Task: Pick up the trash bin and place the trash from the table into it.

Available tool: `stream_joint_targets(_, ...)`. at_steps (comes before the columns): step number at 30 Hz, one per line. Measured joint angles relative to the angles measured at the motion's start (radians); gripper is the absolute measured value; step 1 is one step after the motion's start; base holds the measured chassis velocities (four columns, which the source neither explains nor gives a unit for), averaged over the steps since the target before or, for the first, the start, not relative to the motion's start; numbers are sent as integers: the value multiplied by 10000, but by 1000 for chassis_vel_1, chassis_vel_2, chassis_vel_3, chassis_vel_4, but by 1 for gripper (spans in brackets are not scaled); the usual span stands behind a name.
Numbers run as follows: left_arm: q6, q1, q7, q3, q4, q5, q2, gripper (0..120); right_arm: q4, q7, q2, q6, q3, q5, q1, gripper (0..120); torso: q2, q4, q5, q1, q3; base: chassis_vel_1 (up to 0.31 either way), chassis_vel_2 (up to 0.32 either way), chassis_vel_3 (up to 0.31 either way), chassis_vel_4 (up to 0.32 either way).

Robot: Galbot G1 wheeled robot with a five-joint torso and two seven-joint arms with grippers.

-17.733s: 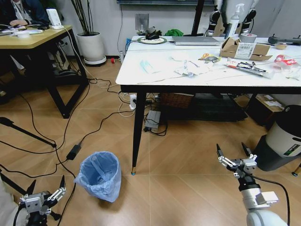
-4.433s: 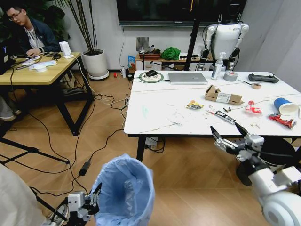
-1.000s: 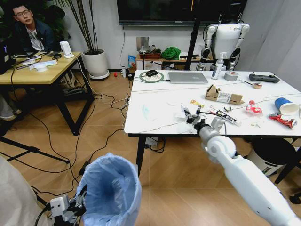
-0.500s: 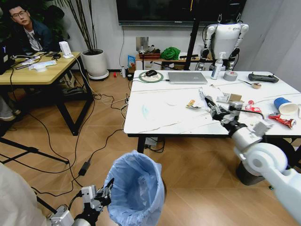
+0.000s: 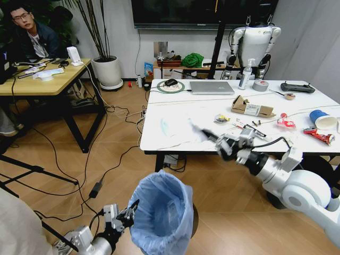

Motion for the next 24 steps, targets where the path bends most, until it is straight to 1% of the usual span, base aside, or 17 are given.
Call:
stream_joint_targets(1, 8, -187, -2, 66, 74, -139, 87, 0, -32, -188, -78, -3, -276, -29, 153, 0, 0, 0, -1, 0, 0, 0, 0, 0, 0)
stream_joint_targets(2, 8, -187, -2, 66, 74, -139, 87, 0, -32, -188, -78, -3, -276, -29, 153, 0, 0, 0, -1, 0, 0, 0, 0, 0, 0)
stream_joint_targets(3, 9, -306, 2, 110, 131, -218, 152, 0, -57, -320, -129, -4, -494, -61, 271, 0, 0, -3, -2, 0, 0, 0, 0, 0, 0)
stream_joint_targets(5, 12, -493, 31, 204, 268, -339, 254, 0, -144, -639, -202, -17, -1132, -177, 680, 0, 0, -3, 3, 0, 0, 0, 0, 0, 0)
stream_joint_targets(9, 17, -656, 42, 290, 465, -432, 304, 0, -264, -920, -115, -132, -2462, -306, 1642, 0, 0, -1, -1, 0, 0, 0, 0, 0, 0)
stream_joint_targets(10, 17, -656, 42, 290, 465, -432, 304, 0, -264, -920, -115, -132, -2462, -306, 1642, 0, 0, -1, -1, 0, 0, 0, 0, 0, 0)
stream_joint_targets(12, 25, -660, 47, 279, 452, -455, 288, 0, -364, -1063, 14, -182, -2992, -464, 1981, 0, -1, 1, 0, 0, 0, 0, 0, 0, 0)
stream_joint_targets(15, 38, -618, 46, 164, 339, -488, 283, 0, -450, -1291, 115, -239, -3495, -710, 2203, 0, 0, -1, 1, 0, 0, 0, 0, 0, 0)
stream_joint_targets(17, 41, -600, 43, 123, 321, -493, 282, 0, -455, -1348, 180, -295, -3624, -765, 2278, 0, -1, -3, 2, 0, 0, 0, 0, 0, 0)
stream_joint_targets(23, 65, -488, 41, -27, 153, -466, 38, 0, -679, -1468, 811, -460, -4612, -1066, 3147, 0, -1, 1, 0, 0, 0, 0, 0, 0, 0)
stream_joint_targets(24, 65, -488, 41, -27, 153, -466, 38, 0, -679, -1468, 811, -460, -4612, -1066, 3147, 0, -1, 1, 0, 0, 0, 0, 0, 0, 0)
